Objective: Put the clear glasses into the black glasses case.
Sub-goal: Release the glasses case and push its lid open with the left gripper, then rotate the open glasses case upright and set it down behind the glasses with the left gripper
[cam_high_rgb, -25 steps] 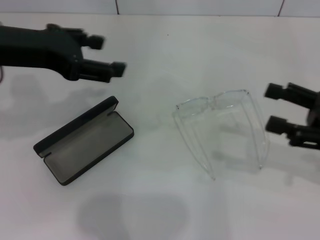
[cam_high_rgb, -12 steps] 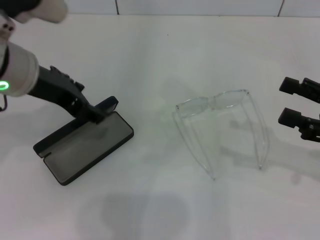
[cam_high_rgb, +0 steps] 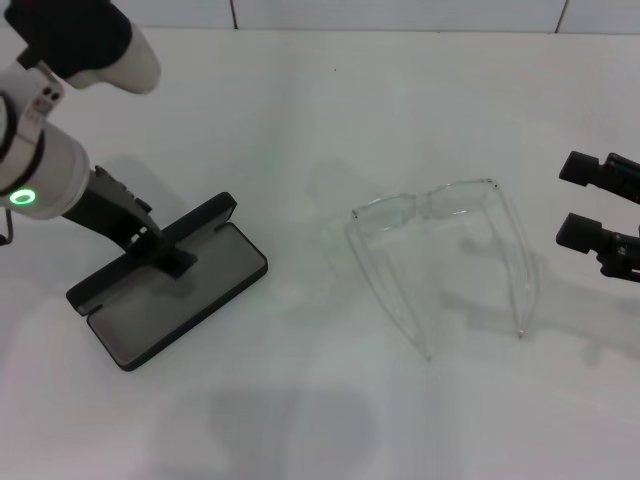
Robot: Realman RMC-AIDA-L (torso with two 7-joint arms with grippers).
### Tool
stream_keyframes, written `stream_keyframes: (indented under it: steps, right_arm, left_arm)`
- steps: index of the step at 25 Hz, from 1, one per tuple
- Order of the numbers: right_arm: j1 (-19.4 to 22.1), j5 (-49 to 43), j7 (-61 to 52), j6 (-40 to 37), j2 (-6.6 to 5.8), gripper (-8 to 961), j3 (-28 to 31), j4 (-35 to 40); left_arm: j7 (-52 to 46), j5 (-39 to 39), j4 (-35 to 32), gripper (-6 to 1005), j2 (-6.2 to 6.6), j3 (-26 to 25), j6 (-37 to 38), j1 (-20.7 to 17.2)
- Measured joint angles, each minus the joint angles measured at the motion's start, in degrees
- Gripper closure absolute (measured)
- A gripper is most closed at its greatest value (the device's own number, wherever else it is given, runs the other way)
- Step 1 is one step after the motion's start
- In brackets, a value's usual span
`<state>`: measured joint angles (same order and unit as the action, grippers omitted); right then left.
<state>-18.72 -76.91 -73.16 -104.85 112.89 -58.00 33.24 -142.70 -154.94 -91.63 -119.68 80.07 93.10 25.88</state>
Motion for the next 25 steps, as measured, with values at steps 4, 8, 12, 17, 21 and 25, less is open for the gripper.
stream_keyframes:
  steps: [4,8,12,17,21,25]
  right_arm:
    - [0.0,0.0,0.0,0.0,0.02,112,0.0,-0.2]
    - [0.0,0.0,0.1,0.0,0.04,111,0.0,-0.4]
    - [0.0,0.0,0.2,0.0,0.05,111,0.0,-0.5]
    - [0.4,0.2,0.5,0.1,0.05,111,0.0,-0.5]
    - [0.8,0.4,0.8,0.1,0.05,111,0.1,-0.6]
    - [1.1,0.3,0.8,0.1,-0.01,111,0.6,-0.6]
  left_arm:
    - [-0.9,-2.4,2.2,150,-0.02,1.8,-0.7,0.6]
    - [-1.9,-2.7,3.4,251,-0.03,1.9,-0.7,1.4]
    - [-2.3,-2.7,3.5,434,-0.02,2.4,-0.7,1.8]
    - [-2.3,-2.8,3.4,637,-0.02,3.5,-0.8,1.8]
    - [-2.2,-2.8,3.0,691,-0.02,4.1,-0.8,1.7]
    - [-2.1,-2.9,1.1,717,-0.02,5.0,-0.9,1.8]
